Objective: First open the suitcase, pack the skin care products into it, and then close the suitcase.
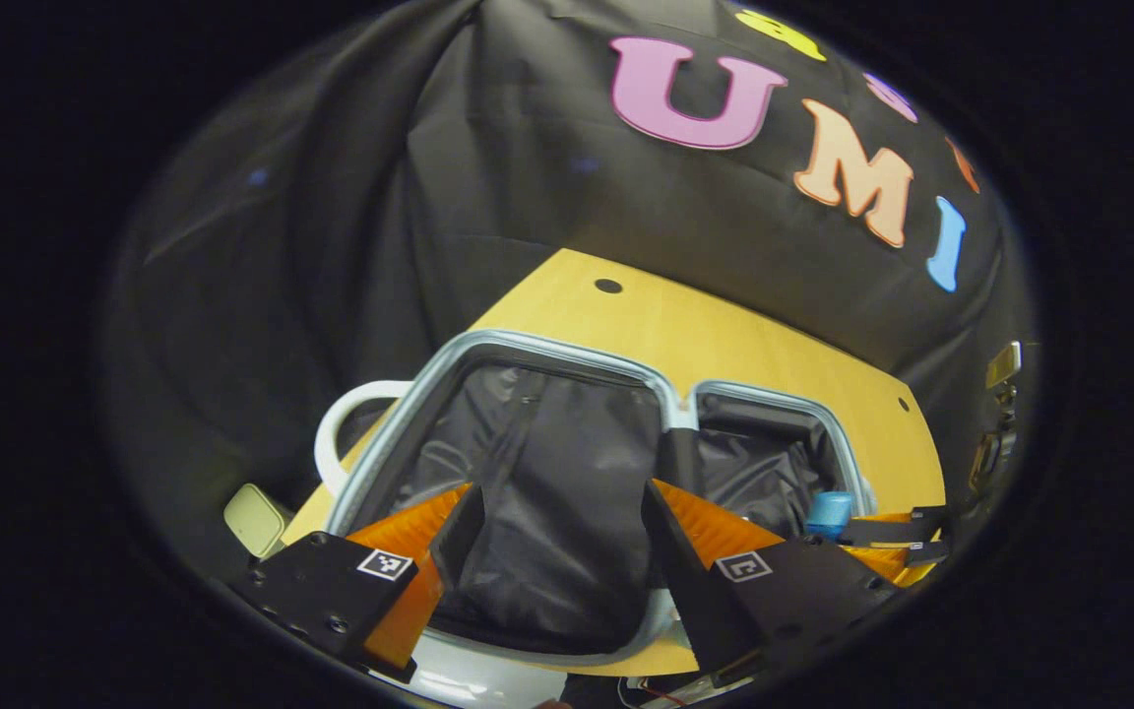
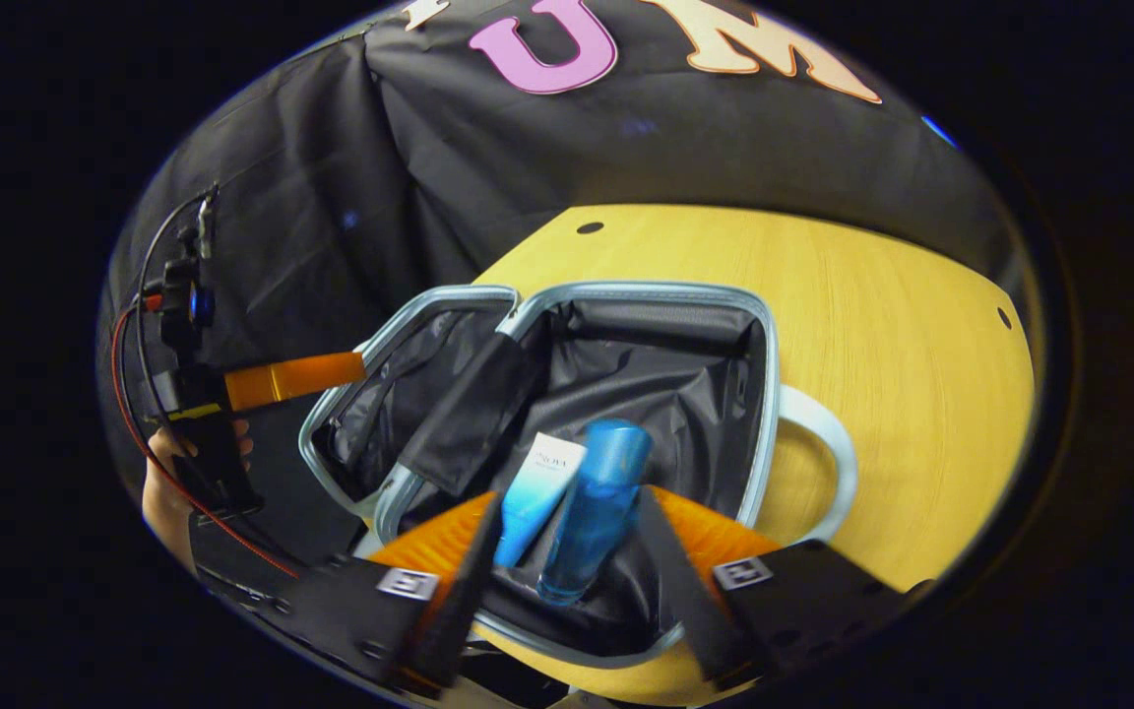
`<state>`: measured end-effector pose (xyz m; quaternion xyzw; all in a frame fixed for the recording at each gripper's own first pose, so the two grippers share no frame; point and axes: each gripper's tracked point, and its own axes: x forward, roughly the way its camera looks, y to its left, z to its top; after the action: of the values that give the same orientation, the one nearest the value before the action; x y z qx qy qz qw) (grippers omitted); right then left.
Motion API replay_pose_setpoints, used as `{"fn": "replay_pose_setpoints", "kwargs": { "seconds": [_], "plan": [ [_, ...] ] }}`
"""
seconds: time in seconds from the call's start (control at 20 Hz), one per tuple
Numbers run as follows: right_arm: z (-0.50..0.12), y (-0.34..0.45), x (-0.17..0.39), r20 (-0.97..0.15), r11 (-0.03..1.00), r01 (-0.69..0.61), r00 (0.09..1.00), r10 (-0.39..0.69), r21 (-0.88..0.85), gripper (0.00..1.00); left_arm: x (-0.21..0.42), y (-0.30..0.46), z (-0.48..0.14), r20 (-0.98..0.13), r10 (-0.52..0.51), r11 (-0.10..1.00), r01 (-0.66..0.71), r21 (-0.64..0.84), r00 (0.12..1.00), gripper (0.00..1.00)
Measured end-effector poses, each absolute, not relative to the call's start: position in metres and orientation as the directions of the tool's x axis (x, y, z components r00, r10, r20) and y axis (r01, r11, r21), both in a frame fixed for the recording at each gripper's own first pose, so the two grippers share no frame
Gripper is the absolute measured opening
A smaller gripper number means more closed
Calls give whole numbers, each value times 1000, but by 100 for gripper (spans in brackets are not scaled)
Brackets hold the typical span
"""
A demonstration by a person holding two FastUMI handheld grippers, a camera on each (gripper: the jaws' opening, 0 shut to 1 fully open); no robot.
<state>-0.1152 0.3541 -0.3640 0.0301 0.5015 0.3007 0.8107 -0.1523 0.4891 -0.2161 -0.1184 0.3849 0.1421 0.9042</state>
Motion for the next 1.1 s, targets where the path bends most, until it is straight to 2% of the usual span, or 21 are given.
{"fn": "replay_pose_setpoints", "kwargs": {
  "seconds": [0.05, 0.35, 0.5, 0.65, 0.75, 0.8, 0.9, 0.95, 1.0, 1.1],
  "plan": [
    [-363, 355, -112, -789, 819, -463, 334, 516, 340, 99, -156, 508, -216, -728, 203, 920, -382, -86, 655, 95],
    [-339, 359, -100, -748, 822, -486, 417, 517, 297, 98, -168, 606, -226, -725, 343, 846, -532, -38, 597, 96],
    [-328, 349, -92, -735, 833, -489, 460, 498, 258, 98, -173, 648, -247, -746, 380, 813, -582, -12, 546, 96],
    [-316, 336, -86, -721, 845, -489, 504, 475, 216, 98, -165, 667, -279, -781, 364, 791, -611, -28, 507, 96],
    [-313, 325, -84, -720, 853, -485, 520, 459, 194, 98, -169, 675, -296, -819, 319, 791, -609, -47, 477, 91],
    [-314, 320, -82, -721, 857, -483, 528, 449, 180, 98, -165, 677, -305, -831, 297, 794, -605, -59, 471, 93],
    [-310, 309, -78, -719, 864, -481, 547, 429, 149, 98, -162, 675, -317, -843, 282, 795, -604, -63, 459, 76],
    [-306, 306, -76, -712, 868, -476, 559, 424, 142, 94, -161, 672, -320, -849, 264, 798, -599, -74, 457, 59],
    [-303, 303, -74, -703, 870, -472, 571, 424, 141, 98, -158, 662, -321, -853, 218, 812, -574, -111, 475, 42],
    [-297, 296, -71, -681, 876, -461, 598, 423, 140, 98, -159, 660, -320, -868, 216, 821, -564, -87, 448, 7]
  ]
}}
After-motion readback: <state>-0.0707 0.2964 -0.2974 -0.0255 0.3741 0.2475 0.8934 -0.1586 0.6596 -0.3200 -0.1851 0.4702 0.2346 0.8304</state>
